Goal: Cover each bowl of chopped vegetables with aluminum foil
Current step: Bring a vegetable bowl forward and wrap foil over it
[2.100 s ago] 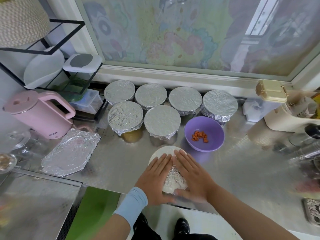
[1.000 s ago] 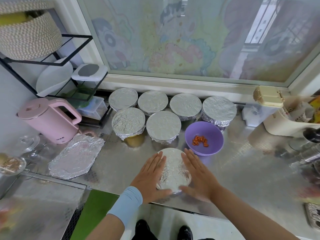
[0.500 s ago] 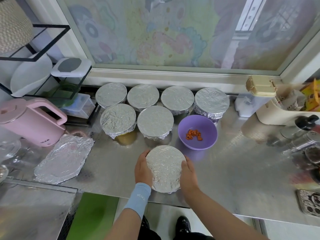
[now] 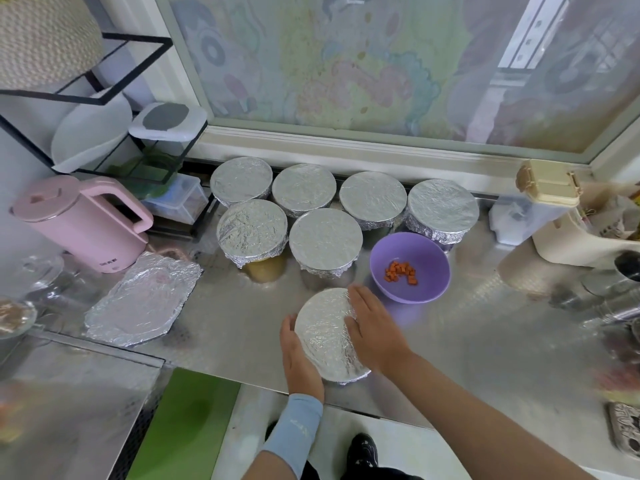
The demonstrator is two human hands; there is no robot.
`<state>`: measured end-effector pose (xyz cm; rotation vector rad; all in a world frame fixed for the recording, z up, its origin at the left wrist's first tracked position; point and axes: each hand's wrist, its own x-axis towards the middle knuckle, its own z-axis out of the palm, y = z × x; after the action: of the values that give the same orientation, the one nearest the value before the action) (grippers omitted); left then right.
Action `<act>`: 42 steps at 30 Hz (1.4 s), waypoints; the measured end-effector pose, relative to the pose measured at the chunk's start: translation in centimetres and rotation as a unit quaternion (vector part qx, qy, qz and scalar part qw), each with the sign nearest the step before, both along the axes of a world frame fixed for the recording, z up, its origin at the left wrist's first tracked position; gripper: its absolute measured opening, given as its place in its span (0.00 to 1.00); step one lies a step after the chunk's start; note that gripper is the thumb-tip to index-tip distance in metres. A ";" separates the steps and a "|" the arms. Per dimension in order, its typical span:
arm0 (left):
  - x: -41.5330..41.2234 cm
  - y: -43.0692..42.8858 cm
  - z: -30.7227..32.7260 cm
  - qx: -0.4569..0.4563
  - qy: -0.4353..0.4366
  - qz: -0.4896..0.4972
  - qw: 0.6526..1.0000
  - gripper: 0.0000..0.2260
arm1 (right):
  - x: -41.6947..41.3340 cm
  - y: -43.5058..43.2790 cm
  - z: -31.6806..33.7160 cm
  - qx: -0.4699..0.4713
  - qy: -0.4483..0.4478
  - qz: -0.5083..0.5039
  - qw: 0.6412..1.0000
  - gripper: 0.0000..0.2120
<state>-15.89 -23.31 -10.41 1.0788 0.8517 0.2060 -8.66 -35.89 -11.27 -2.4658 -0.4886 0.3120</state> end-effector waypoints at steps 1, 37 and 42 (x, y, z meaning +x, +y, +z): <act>0.2 0.0 0.2 -0.039 -0.003 0.007 0.999 0.18 | 0.2 0.0 -0.1 0.001 0.006 -0.004 1.000 0.28; 4.6 3.6 -1.6 0.637 0.049 -0.387 0.665 0.24 | 3.1 1.3 -0.7 -0.059 -0.056 0.057 0.995 0.20; 4.4 3.5 -1.6 0.639 0.057 -0.391 0.660 0.29 | 2.9 1.3 -0.8 -0.078 -0.068 0.050 0.993 0.21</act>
<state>-11.45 -19.82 -12.02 2.7274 0.1329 -0.0431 -5.79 -34.59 -12.06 -2.6309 -0.6694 0.2293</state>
